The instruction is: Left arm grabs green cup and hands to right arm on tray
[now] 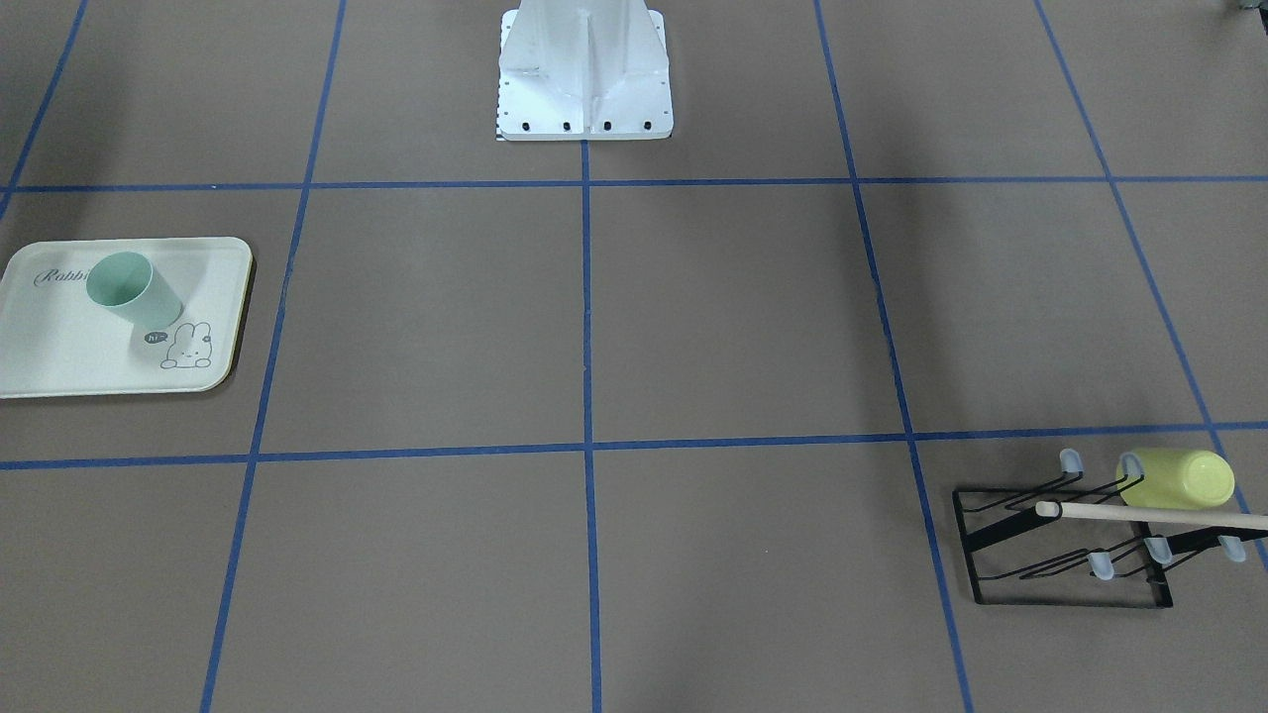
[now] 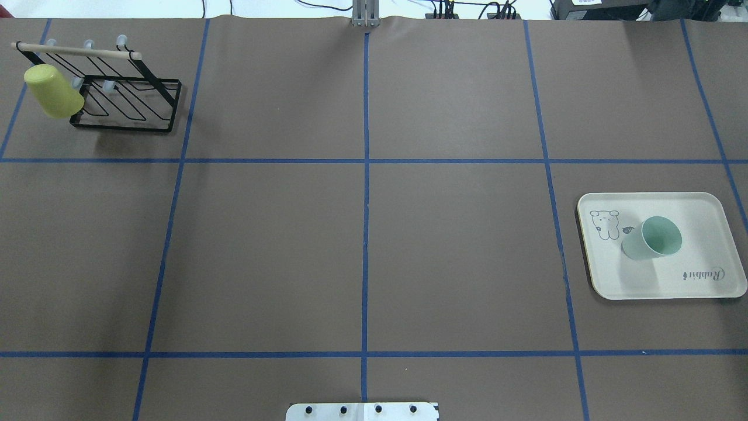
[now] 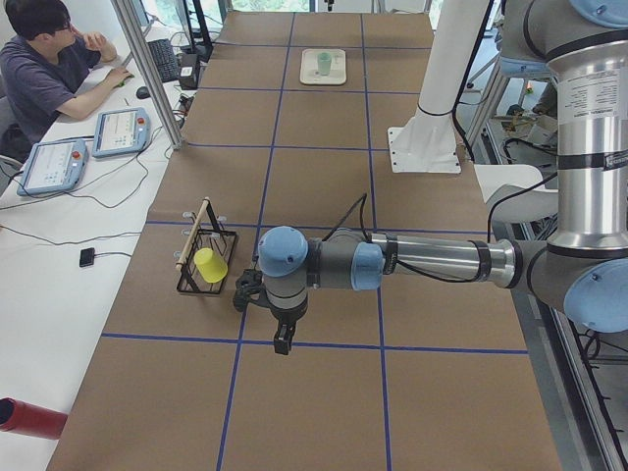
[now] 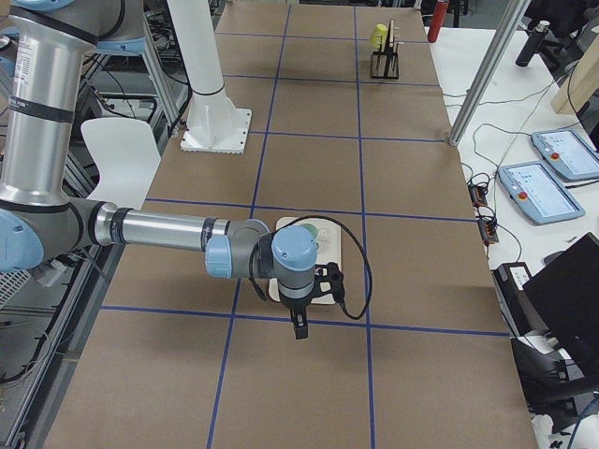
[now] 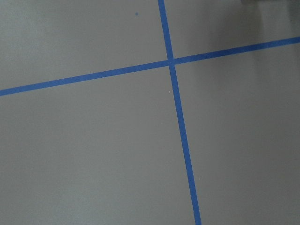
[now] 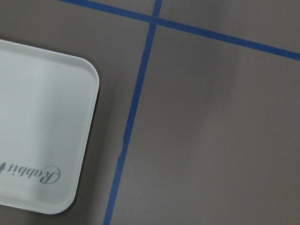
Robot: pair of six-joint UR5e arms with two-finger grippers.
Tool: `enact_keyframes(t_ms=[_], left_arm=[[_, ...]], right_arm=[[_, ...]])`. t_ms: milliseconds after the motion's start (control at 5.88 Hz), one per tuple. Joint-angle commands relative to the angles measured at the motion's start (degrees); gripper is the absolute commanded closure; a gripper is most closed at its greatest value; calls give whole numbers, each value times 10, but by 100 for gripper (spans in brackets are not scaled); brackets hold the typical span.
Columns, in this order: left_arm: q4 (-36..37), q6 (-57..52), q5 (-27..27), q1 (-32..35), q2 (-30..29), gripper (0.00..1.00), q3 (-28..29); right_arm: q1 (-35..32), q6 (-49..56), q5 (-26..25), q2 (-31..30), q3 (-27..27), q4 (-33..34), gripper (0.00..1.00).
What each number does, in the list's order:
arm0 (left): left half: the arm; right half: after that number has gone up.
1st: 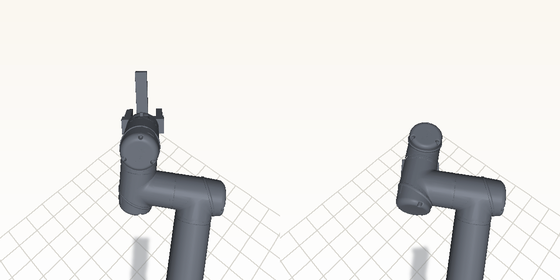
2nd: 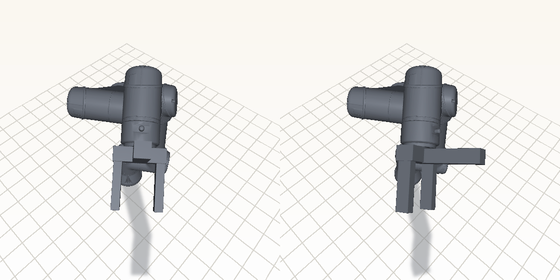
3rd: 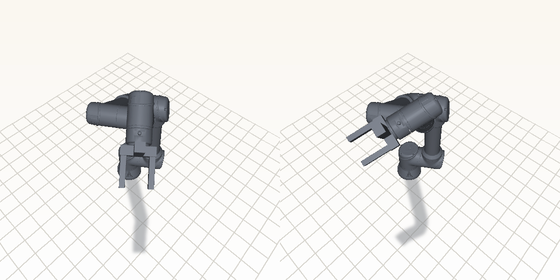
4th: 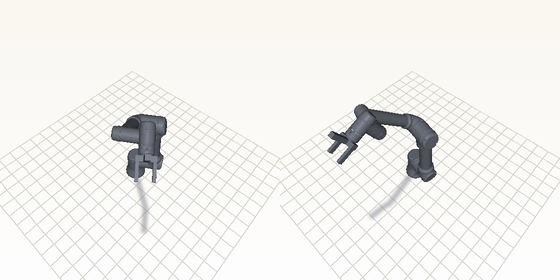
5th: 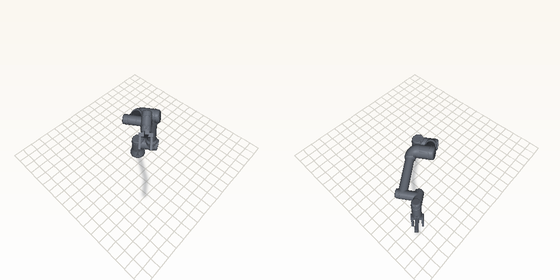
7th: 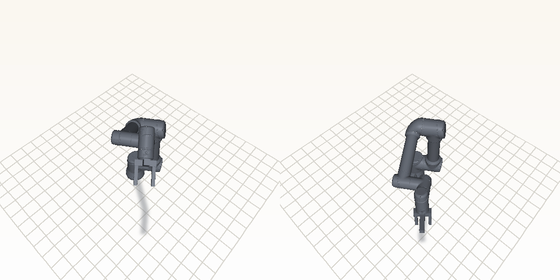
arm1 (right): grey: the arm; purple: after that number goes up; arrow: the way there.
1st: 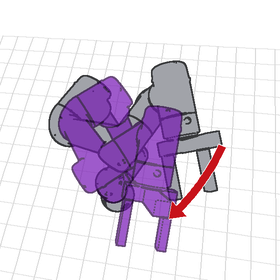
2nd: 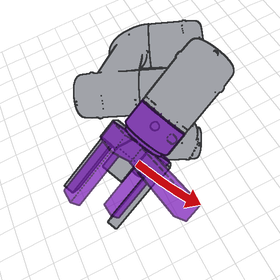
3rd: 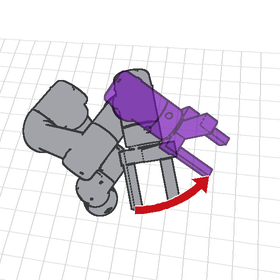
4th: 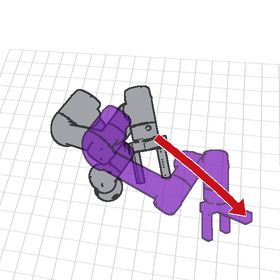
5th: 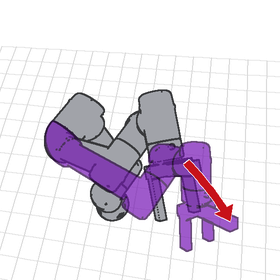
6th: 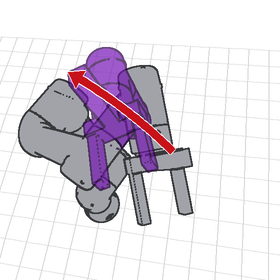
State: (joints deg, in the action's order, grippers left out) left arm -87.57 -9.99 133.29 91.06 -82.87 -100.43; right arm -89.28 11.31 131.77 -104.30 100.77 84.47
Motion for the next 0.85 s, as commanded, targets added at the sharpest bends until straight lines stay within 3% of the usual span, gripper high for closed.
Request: enact_keyframes(t_ms=[0,681], left_arm=[[-1,0,0,0,3,0,-2],[0,0,0,0,5,0,-2]], right_arm=[[2,0,1,2,1,0,0],[3,5,2,1,6,0,0]])
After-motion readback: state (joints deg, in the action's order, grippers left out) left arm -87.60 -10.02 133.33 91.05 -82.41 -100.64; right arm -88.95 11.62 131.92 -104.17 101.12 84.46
